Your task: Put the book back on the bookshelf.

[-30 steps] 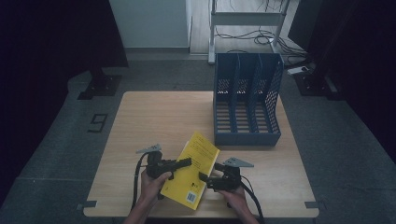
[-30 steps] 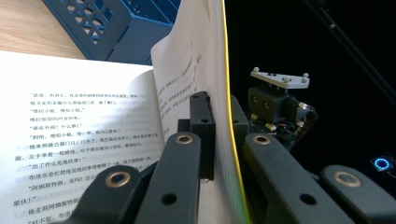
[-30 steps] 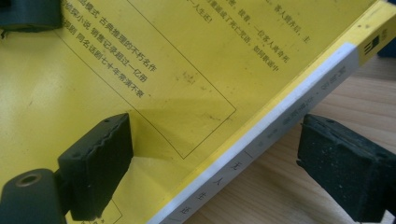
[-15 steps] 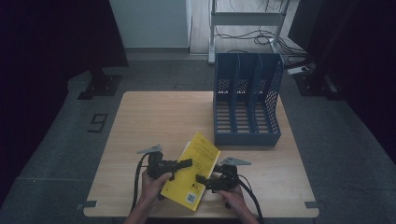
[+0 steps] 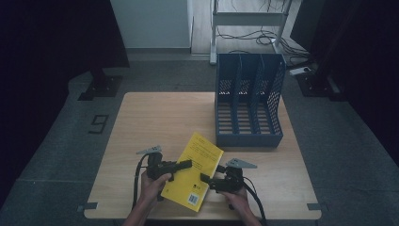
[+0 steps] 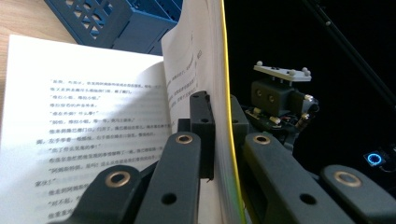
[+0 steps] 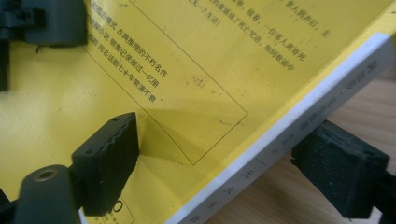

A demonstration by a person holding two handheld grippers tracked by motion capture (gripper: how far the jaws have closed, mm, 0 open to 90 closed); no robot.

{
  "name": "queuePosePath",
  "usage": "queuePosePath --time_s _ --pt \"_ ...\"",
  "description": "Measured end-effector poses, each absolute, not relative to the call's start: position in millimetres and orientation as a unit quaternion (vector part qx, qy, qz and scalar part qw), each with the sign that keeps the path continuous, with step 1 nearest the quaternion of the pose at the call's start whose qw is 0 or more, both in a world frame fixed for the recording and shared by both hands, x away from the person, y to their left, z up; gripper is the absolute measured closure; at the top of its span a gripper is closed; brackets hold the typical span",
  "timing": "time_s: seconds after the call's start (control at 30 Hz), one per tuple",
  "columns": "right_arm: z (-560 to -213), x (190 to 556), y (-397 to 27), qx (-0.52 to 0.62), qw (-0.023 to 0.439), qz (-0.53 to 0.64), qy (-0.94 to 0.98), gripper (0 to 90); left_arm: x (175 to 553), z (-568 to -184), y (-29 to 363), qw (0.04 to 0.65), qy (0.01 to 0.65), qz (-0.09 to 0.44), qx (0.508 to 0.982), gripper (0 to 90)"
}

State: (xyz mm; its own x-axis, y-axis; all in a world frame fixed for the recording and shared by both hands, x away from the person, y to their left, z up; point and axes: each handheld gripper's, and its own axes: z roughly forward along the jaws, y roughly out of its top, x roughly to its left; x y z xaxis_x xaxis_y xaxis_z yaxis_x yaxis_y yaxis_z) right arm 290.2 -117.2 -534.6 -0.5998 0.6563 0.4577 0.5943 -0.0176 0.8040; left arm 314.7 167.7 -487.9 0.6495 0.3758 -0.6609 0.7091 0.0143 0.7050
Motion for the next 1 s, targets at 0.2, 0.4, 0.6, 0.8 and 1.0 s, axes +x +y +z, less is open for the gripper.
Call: queuePosePath --time_s 0.2,0.4,0.6,0.8,1.0 --pt "-530.6 288.1 -122.5 0.445 0.041 0.565 0.693 19.7 314.8 -488.5 167.6 0.588 0.394 -0.138 0.693 87.1" --pt "-527.8 287.5 -127.1 0.444 0.047 0.576 0.684 22.6 314.7 -488.7 166.8 0.582 0.393 -0.134 0.699 87.2" --pt "-524.4 286.2 -131.4 0.439 0.051 0.587 0.678 25.1 314.4 -489.6 164.7 0.576 0.392 -0.136 0.704 87.1" --pt "-522.6 285.1 -133.7 0.434 0.056 0.593 0.676 28.5 314.2 -490.9 162.6 0.570 0.392 -0.136 0.709 87.1" --pt "-522.1 283.0 -132.8 0.429 0.077 0.587 0.682 34.0 314.8 -492.8 161.8 0.565 0.392 -0.137 0.713 87.1"
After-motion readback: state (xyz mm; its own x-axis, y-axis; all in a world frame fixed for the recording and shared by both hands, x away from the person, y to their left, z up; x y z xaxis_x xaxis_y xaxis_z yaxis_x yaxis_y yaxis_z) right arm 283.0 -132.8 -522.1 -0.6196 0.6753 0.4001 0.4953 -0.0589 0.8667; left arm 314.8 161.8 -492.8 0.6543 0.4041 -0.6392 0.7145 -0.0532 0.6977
